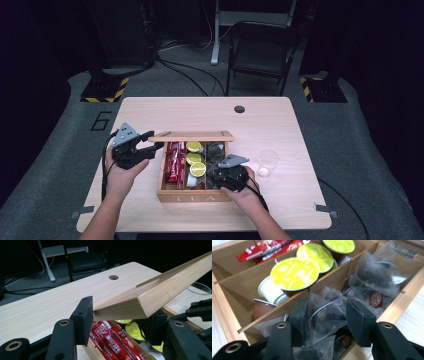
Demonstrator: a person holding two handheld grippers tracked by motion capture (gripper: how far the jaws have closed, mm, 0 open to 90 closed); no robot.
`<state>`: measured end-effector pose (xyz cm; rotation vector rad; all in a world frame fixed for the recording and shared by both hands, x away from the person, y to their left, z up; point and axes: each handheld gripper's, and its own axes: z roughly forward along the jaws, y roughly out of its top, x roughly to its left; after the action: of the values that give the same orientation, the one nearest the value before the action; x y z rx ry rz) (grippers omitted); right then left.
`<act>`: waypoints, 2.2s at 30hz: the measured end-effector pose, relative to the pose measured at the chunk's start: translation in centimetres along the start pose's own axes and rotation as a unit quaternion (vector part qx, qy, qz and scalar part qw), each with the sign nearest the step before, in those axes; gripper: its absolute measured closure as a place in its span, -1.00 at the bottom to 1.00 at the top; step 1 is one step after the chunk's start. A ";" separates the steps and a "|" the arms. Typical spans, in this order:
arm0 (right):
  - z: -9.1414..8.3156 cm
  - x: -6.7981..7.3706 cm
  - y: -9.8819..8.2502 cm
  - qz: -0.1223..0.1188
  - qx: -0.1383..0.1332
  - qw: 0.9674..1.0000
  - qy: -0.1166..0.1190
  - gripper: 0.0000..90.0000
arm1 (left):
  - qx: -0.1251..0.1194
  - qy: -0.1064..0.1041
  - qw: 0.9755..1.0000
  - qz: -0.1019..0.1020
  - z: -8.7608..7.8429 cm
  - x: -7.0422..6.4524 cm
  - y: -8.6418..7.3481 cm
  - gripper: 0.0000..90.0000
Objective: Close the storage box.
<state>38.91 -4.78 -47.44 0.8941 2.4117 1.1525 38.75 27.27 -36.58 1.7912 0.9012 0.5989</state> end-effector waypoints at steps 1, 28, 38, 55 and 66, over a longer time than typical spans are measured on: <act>0.0 0.0 0.0 0.001 0.001 1.000 0.004 0.16 | 0.001 0.000 1.000 0.000 0.0 0.0 0.0 0.08; -1.2 -0.1 0.8 0.019 -0.012 1.000 0.017 0.74 | -0.001 0.000 1.000 0.000 0.0 0.1 0.1 0.09; -4.0 0.2 1.9 0.020 -0.054 0.998 0.024 0.74 | -0.002 0.000 1.000 -0.001 0.0 0.1 0.1 0.09; -6.8 -0.6 2.1 0.019 -0.066 0.997 0.020 0.75 | -0.006 -0.001 1.000 -0.006 0.0 0.1 -0.1 0.08; -9.4 -3.9 1.2 0.058 -0.084 0.994 -0.022 0.75 | -0.005 -0.003 1.000 -0.004 0.0 0.1 -0.1 0.08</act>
<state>37.46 -12.22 -40.56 1.0044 2.2132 1.3409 38.78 27.39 -36.72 1.7786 0.8999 0.5916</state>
